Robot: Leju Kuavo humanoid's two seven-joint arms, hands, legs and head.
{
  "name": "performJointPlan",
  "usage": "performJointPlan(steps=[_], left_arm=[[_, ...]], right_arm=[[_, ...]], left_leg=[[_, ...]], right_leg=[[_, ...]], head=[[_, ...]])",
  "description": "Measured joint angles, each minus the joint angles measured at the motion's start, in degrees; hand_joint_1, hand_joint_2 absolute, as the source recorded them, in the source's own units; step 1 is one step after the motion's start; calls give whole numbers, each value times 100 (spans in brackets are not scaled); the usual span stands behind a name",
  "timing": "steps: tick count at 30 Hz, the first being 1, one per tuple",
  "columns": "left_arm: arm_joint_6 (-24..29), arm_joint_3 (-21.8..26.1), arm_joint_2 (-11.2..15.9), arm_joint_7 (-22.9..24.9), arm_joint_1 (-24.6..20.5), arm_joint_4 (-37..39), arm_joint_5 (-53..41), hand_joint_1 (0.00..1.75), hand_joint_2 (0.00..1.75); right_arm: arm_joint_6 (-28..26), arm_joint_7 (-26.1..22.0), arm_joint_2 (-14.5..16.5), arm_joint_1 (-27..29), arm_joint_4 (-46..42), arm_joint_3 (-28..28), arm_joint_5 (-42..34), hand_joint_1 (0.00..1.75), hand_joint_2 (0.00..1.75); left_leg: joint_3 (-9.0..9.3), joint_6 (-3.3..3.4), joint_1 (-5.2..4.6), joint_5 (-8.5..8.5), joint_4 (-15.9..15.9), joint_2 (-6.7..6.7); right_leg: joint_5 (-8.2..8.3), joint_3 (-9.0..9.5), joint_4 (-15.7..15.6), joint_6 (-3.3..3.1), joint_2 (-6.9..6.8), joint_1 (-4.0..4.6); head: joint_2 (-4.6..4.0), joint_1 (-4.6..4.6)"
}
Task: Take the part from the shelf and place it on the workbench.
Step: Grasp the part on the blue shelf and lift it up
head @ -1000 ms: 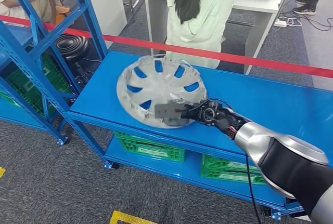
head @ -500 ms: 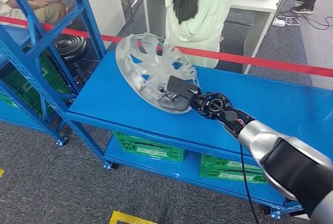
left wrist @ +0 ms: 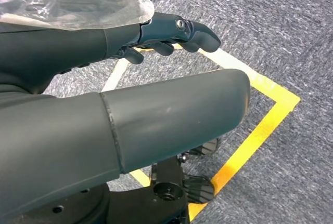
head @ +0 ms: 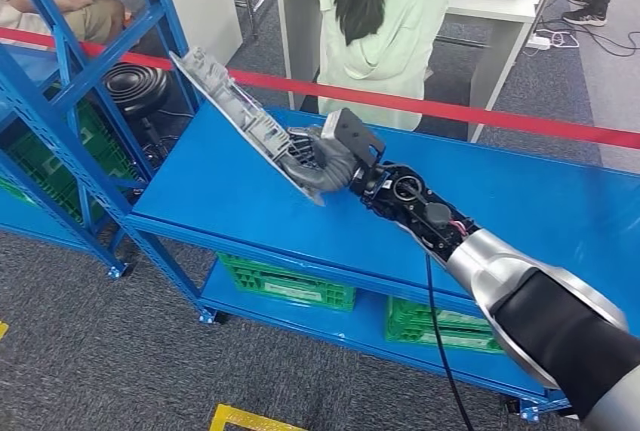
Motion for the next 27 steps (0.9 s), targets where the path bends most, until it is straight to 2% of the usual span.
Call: performJointPlan(steps=[12,20,27], left_arm=[[5,18,34,-13,24,0,33,0,0],[10,18,73,-9,43,0,19,0,0],[17,18,98,0,55,0,20,0,0]], right_arm=[[15,-166,2,190,-899,-581,-485,175,175],[716,-350,173,611,-1603,-973,-1001,175,175],[1353,-327,418,973,-2117,-1012,-1298,175,175]], left_leg=[[-16,0,1,0,0,-3],[-20,-1,1,-1,-1,-2],[-24,-1,2,-1,-2,-2]], right_leg=[[0,-17,0,0,-1,1],[-2,-21,0,0,-1,1],[-2,-25,0,-1,-1,2]], head=[[0,-1],[0,0],[0,1]])
